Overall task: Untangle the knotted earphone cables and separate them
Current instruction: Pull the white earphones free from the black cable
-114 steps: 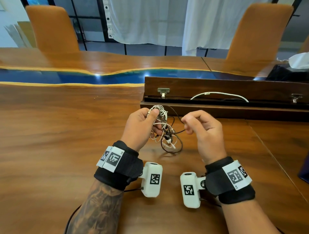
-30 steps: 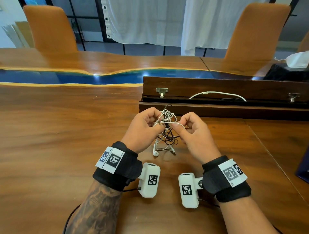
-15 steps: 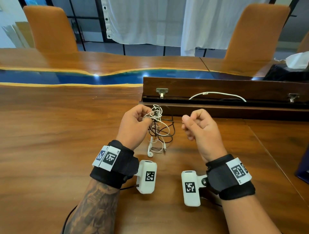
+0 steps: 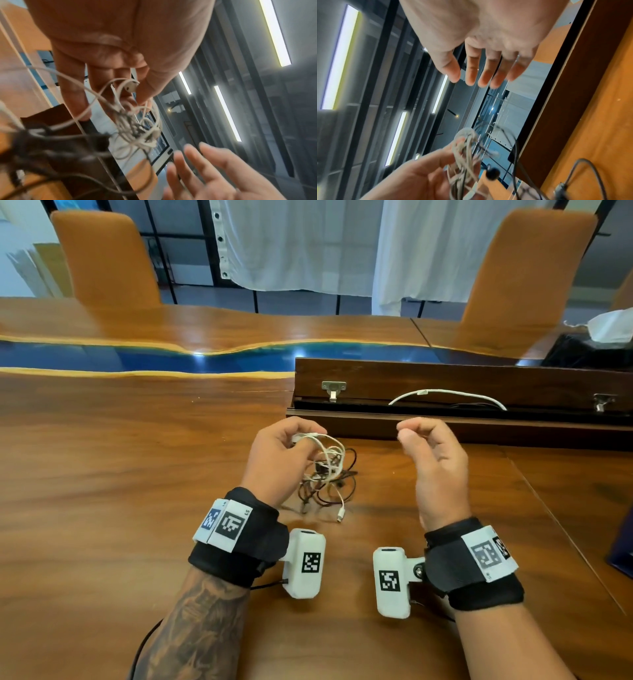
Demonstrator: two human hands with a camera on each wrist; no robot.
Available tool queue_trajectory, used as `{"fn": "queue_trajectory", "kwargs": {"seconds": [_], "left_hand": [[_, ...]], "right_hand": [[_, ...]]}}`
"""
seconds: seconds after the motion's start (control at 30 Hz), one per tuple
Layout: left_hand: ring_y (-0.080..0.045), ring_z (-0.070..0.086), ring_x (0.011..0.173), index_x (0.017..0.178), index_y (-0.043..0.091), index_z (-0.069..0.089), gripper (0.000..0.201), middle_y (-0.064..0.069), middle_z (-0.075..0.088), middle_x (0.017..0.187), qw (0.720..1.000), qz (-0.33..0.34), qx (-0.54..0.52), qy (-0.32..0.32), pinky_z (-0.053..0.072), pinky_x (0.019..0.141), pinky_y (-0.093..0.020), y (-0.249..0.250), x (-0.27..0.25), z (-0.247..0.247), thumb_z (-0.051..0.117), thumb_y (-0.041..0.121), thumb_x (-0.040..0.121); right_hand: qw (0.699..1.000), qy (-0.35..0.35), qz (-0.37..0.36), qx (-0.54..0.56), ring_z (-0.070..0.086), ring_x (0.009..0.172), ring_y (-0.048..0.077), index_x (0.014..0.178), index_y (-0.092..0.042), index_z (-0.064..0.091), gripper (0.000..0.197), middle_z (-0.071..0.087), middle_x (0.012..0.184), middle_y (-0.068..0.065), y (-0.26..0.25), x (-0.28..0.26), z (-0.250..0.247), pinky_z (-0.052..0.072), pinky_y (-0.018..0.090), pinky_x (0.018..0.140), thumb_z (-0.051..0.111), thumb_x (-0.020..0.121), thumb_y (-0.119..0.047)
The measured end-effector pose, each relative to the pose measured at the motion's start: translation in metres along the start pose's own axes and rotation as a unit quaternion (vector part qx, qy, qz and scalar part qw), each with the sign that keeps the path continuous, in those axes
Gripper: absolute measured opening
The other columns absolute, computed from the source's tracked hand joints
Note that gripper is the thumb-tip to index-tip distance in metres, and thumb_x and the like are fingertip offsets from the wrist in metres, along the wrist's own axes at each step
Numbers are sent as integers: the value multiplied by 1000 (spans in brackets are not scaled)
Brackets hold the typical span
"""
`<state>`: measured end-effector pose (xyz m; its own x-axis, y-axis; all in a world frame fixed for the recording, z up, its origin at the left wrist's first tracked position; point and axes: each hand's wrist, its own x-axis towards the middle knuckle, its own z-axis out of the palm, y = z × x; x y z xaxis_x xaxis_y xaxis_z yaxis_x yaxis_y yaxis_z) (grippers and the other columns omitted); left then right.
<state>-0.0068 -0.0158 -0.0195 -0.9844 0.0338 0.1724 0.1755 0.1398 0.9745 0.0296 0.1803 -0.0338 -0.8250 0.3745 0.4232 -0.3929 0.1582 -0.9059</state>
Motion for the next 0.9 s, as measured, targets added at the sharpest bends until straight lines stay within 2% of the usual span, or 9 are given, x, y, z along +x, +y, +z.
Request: {"fn": "queue_trajectory", "kwargs": {"seconds": [0.07, 0.2, 0.37, 0.53, 0.6, 0.67, 0.73, 0.8, 0.9], "left_hand": [[-19, 73, 74, 99, 10, 72, 17, -13, 76, 89, 1000, -3, -8, -28, 59, 67, -36, 3, -4, 6, 59, 1, 96], [-19, 72, 74, 104, 9, 70, 19, -9, 75, 90, 996, -20, -65, -60, 57, 59, -30, 8, -8, 9, 54, 1, 99], [-23, 74, 86, 102, 11, 65, 18, -10, 74, 95, 985, -47, -145, -82, 57, 70, -38, 9, -7, 6, 48, 3, 102], [-27, 73, 92, 93, 10, 60, 23, -14, 74, 105, 971, -70, -200, -113, 59, 69, -39, 13, -8, 6, 42, -3, 101], [-28, 72, 89, 88, 10, 54, 25, -15, 74, 111, 965, -79, -221, -121, 56, 68, -41, 15, -9, 5, 38, -5, 99], [-28, 71, 89, 83, 10, 49, 26, -16, 73, 114, 961, -80, -228, -136, 55, 66, -40, 17, -10, 4, 34, -7, 96], [-28, 69, 90, 80, 9, 47, 26, -16, 73, 115, 960, -75, -224, -153, 55, 65, -39, 18, -11, 3, 33, -8, 93], [-29, 67, 92, 79, 8, 48, 26, -16, 72, 119, 959, -66, -221, -166, 57, 68, -42, 18, -12, 3, 33, -9, 91], [-33, 63, 98, 80, 7, 50, 23, -14, 70, 122, 957, -67, -217, -182, 57, 75, -50, 17, -12, 3, 36, -8, 90]], "right_hand": [[996, -81, -1, -26, 66, 95, 8, 101, -20, 70, 10, 70, 98, -7, -1, -4, 4, 52, 22, 82, 68, 93, -14], [976, -192, 21, -101, 64, 97, 9, 105, -30, 68, 22, 69, 101, -10, 3, -11, 11, 54, 24, 83, 74, 90, -15], [980, -155, 57, -108, 65, 87, 4, 95, -20, 70, 8, 71, 91, -6, 8, -7, 8, 51, 17, 76, 74, 90, -16], [988, -49, 48, -136, 58, 94, 12, 96, -19, 54, 27, 59, 99, 0, 9, -8, 10, 43, 24, 74, 78, 84, -22], [988, -74, 51, -125, 59, 97, 13, 90, -19, 61, 15, 63, 98, 3, 6, -7, 10, 43, 27, 77, 71, 89, -29], [988, -116, 77, -66, 62, 93, 16, 85, -13, 69, 31, 69, 92, 6, 4, -8, 11, 46, 27, 79, 57, 92, -41], [985, -131, 98, -50, 64, 90, 12, 85, -13, 74, 39, 72, 91, 3, 2, -8, 12, 46, 16, 75, 50, 94, -43], [982, -151, 78, -81, 64, 88, 2, 89, -24, 75, 21, 73, 91, -7, 1, -9, 12, 45, 9, 73, 60, 99, -34], [977, -166, 52, -125, 62, 93, 2, 92, -33, 72, 12, 70, 99, -9, 4, -10, 10, 47, 18, 79, 69, 93, -21]]}}
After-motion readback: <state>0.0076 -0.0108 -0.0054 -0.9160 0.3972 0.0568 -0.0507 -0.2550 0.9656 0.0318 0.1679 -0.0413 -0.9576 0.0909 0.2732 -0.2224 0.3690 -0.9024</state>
